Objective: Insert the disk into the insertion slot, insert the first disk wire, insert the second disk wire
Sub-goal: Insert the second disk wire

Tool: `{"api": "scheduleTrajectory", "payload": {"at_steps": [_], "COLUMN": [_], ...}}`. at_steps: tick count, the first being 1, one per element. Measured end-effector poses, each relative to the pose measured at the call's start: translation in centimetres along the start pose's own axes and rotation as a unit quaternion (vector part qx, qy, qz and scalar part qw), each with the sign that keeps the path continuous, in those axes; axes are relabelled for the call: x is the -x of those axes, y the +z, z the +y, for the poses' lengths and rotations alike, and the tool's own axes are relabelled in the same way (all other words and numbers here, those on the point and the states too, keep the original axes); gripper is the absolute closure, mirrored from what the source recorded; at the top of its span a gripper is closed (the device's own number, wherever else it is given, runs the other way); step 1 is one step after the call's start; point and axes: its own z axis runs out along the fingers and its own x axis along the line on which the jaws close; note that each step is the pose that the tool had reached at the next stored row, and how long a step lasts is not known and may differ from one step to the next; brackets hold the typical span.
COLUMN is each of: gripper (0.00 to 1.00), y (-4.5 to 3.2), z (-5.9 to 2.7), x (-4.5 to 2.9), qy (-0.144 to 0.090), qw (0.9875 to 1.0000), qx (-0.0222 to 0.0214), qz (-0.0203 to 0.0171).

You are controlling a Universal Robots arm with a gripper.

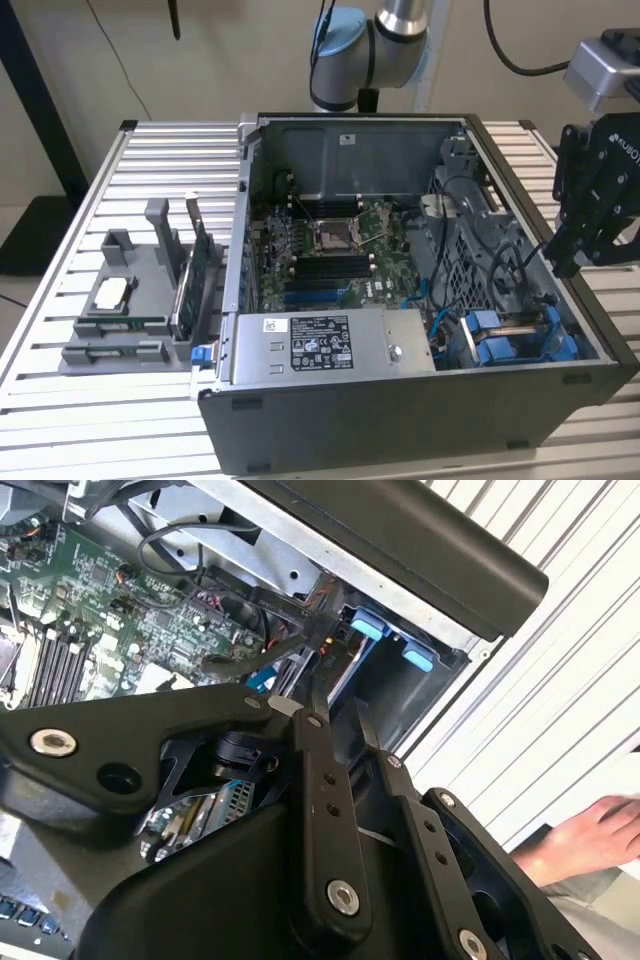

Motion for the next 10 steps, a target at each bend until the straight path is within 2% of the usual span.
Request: {"api": "scheduleTrajectory", "payload": {"at_steps": [4,10], "gripper": [0.73,0.73], "y": [-0.13,-0.91], "z": [0.01,0.03], "x": [0.01,0.04], "qy": [0.0,0.0], "qw": [1.0,1.0], "qx": [0.0,0.0], "qz": [0.0003,0.0]}}
